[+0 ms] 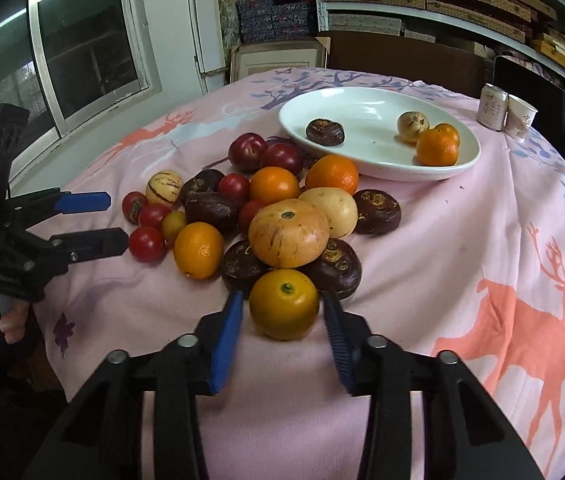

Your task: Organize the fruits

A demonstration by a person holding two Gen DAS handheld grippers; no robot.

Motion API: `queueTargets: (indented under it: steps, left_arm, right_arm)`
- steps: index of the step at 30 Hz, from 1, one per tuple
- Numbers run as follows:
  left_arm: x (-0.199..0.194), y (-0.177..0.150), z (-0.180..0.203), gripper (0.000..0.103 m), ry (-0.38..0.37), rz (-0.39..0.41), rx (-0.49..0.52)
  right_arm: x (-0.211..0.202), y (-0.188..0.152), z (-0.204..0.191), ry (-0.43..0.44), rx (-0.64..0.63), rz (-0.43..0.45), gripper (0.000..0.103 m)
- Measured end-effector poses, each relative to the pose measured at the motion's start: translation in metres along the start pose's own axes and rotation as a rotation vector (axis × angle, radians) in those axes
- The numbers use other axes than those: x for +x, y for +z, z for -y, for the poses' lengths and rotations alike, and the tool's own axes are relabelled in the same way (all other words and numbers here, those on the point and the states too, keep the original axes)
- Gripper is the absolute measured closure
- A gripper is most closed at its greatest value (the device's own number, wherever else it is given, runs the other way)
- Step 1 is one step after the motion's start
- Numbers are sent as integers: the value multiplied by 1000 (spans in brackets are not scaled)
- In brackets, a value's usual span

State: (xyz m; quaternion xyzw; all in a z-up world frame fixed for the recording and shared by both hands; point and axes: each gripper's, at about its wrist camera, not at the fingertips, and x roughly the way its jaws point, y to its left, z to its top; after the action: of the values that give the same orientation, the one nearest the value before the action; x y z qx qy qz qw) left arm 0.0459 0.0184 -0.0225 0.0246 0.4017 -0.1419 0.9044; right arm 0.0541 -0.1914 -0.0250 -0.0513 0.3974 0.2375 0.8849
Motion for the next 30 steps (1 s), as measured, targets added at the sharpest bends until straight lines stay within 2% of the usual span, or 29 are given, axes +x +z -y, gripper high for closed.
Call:
queueTargets:
  steps: [4,9,10,11,13,14,17,20,25,30]
  left_arm:
    - [3,-1,14,10,36,5,44]
    - [15,-3,29,10,48,-7,73]
    - [16,-4,31,15,54,2,74]
    - [18,-4,32,37,45,-2,75]
    - [19,-4,35,43,39,-3,85]
    - [18,-4,36,53,27,-1,85]
    - [16,-2,34,65,27,5,73]
    - [15,-2,34,67,33,1,70]
    - [21,-4,38,67,114,-14,116]
    - [24,-4,40,67,134,-6,139]
  right_arm:
    - [-1,-3,1,-8,-3,27,66]
    - [-8,-8,20,23,83,79,66]
    - [-9,-10,24,20,92,84,66]
    - [-9,-11,27,17,102,85,66]
    - [-10,-12,34,30,128,82,66]
    - [-10,-12,38,41,141,83,66]
    - [-9,-12,42,60,156,81,66]
    - [-10,-12,42,65,155,87,66]
    - [-11,-13,45,77,170,91,66]
    - [-11,-14,45,76,167,96,66]
